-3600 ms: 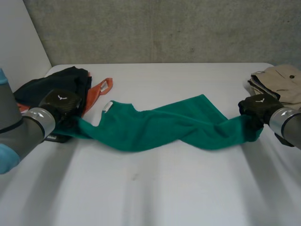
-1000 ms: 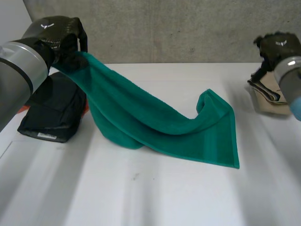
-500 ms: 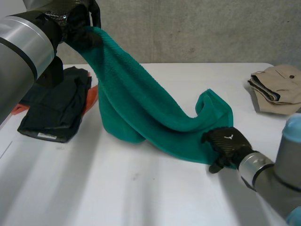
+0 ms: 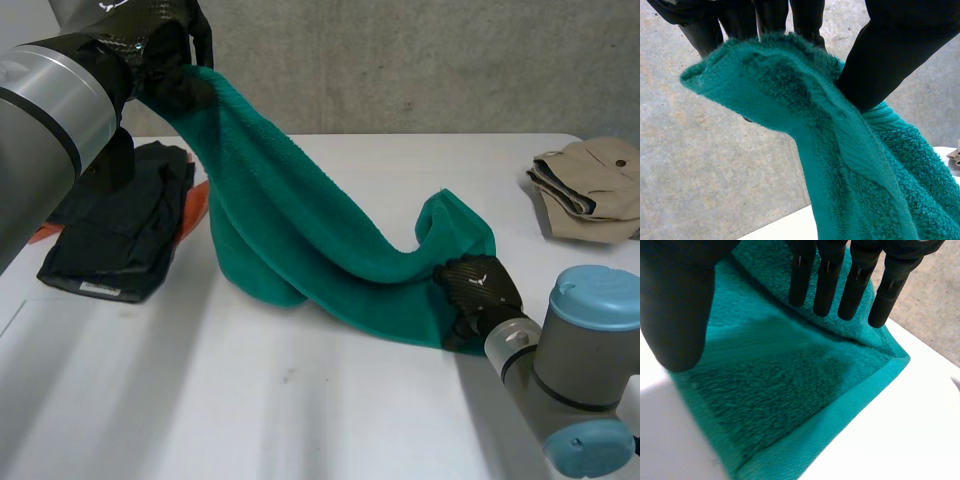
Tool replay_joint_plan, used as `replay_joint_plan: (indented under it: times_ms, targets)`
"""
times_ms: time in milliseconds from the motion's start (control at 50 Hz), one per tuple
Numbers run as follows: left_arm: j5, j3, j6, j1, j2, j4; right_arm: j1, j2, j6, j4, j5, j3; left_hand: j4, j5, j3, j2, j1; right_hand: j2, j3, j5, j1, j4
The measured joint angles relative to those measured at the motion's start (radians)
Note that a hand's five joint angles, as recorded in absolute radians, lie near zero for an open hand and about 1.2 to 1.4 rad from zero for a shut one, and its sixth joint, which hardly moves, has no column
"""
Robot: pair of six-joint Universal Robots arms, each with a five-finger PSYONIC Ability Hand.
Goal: Fold the laundry.
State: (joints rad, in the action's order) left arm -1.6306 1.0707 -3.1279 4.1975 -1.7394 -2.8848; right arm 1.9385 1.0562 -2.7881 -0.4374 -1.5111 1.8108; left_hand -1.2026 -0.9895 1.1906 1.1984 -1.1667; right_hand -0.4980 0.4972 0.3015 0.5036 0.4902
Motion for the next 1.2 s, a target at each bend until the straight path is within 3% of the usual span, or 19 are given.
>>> replay_joint_plan:
  times_ms: [160, 300, 320, 500, 580, 680, 780, 880, 1000, 1100, 1200]
  targets:
    - [0.0, 0.009, -0.001, 0.002, 0.003, 0.0, -0.008, -0.048, 0.018, -0.009, -0.01, -0.065, 0.0, 0.0, 0.0, 0.0, 0.0, -0.068, 0.073, 0.045, 0.064, 0.08]
    - [0.0, 0.017, -0.002, 0.004, 0.005, 0.0, -0.016, -0.069, 0.03, -0.028, -0.025, -0.104, 0.0, 0.0, 0.0, 0.0, 0.0, -0.438, 0.434, 0.433, 0.432, 0.439]
    - [0.0, 0.019, -0.002, 0.005, 0.005, 0.0, -0.018, -0.067, 0.032, -0.036, -0.028, -0.109, 0.0, 0.0, 0.0, 0.0, 0.0, -0.617, 0.608, 0.627, 0.616, 0.615]
    - [-0.002, 0.041, -0.009, 0.036, 0.006, 0.005, -0.038, 0.048, 0.075, -0.018, -0.021, -0.108, 0.0, 0.0, 0.0, 0.0, 0.0, -0.677, 0.686, 0.686, 0.639, 0.703]
    - [-0.003, 0.072, -0.034, 0.083, 0.004, 0.006, -0.073, 0.196, 0.153, 0.105, -0.011, -0.115, 0.0, 0.0, 0.0, 0.0, 0.0, -0.677, 0.686, 0.686, 0.639, 0.703]
    - [0.001, 0.126, -0.092, 0.15, -0.006, 0.005, -0.159, 0.397, 0.287, 0.404, 0.042, -0.183, 0.0, 0.0, 0.0, 0.0, 0.0, -0.677, 0.686, 0.686, 0.639, 0.703]
    - [0.018, 0.183, -0.17, 0.206, -0.06, 0.004, -0.256, 0.48, 0.41, 0.76, 0.162, -0.278, 0.0, 0.0, 0.0, 0.0, 0.0, -0.677, 0.686, 0.686, 0.639, 0.704]
    - [0.042, 0.2, -0.217, 0.23, -0.176, 0.017, -0.294, 0.41, 0.51, 0.936, 0.256, -0.338, 0.0, 0.0, 0.0, 0.0, 0.0, -0.677, 0.689, 0.686, 0.639, 0.704]
    - [0.05, 0.146, -0.225, 0.226, -0.304, 0.033, -0.251, 0.273, 0.535, 0.922, 0.239, -0.404, 0.0, 0.0, 0.0, 0.0, 0.0, -0.677, 0.689, 0.686, 0.639, 0.704]
    - [0.031, -0.11, -0.193, 0.202, -0.467, 0.035, -0.168, 0.056, 0.446, 0.704, 0.097, -0.624, 0.0, 0.0, 0.0, 0.0, 0.0, -0.677, 0.689, 0.686, 0.639, 0.704]
    - [0.002, -0.342, -0.141, 0.185, -0.515, -0.009, -0.142, -0.034, 0.315, 0.462, 0.016, -0.821, 0.0, 0.0, 0.0, 0.0, 0.0, -0.677, 0.69, 0.686, 0.639, 0.704]
